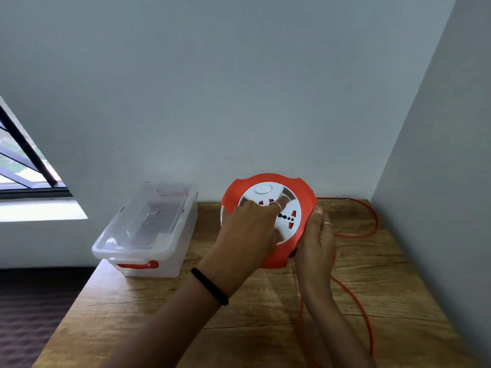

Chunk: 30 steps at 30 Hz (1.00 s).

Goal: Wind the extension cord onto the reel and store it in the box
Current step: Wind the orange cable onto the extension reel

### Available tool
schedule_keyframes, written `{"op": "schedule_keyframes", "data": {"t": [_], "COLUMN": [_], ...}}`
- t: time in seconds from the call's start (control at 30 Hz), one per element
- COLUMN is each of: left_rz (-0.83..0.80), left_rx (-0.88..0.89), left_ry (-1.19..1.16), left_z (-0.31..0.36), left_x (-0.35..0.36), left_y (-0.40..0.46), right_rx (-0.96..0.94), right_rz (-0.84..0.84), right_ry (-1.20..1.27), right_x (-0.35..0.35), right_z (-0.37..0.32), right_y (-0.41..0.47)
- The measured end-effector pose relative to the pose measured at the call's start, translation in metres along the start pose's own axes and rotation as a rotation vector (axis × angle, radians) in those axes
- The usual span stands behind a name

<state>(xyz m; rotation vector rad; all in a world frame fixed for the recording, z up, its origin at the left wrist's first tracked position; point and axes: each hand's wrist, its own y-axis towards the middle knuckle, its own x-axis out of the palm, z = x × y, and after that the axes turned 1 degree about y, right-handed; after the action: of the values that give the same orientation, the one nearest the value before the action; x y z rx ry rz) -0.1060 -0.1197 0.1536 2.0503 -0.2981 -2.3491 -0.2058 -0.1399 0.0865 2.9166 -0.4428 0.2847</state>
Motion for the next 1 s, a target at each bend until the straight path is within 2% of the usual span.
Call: {"op": "schedule_keyframes", "data": {"t": [0.13,0.27,0.43,0.57,0.67,0.8,0.87,1.0], "left_rz": [-0.088,-0.154,-0.312,-0.303,-0.195,0.071,0.176,0.178], "left_rx": [0.127,0.298,0.427,0.467,0.401,0.110,-0.014,-0.121], "left_ry": [0.121,0.282,0.495,0.513,0.354,-0.002,-0.049,-0.089], "left_z": [-0.012,-0.028,-0.040,-0.045,-0.052,-0.052,-0.045,-0.028], "left_x": [-0.005,-0.011,-0.019,-0.023,-0.018,-0.017,-0.016,-0.009], "left_y": [0.004,0.004,0.006,0.005,0.002,-0.006,-0.009,-0.012], "right_rx": [0.058,0.087,0.111,0.142,0.146,0.145,0.145,0.158], "right_rz": [-0.036,-0.148,-0.207,-0.202,-0.151,-0.090,-0.071,-0.067], "right_ry": [0.000,-0.036,-0.070,-0.072,-0.080,-0.112,-0.120,-0.124], "right_x": [-0.002,-0.005,-0.003,-0.001,-0.001,-0.003,-0.004,-0.003], "right_z": [0.003,0.005,0.013,0.015,0.011,0.009,0.011,0.014], "right_y": [0.002,0.005,0.001,0.001,0.003,0.007,0.007,0.007]}}
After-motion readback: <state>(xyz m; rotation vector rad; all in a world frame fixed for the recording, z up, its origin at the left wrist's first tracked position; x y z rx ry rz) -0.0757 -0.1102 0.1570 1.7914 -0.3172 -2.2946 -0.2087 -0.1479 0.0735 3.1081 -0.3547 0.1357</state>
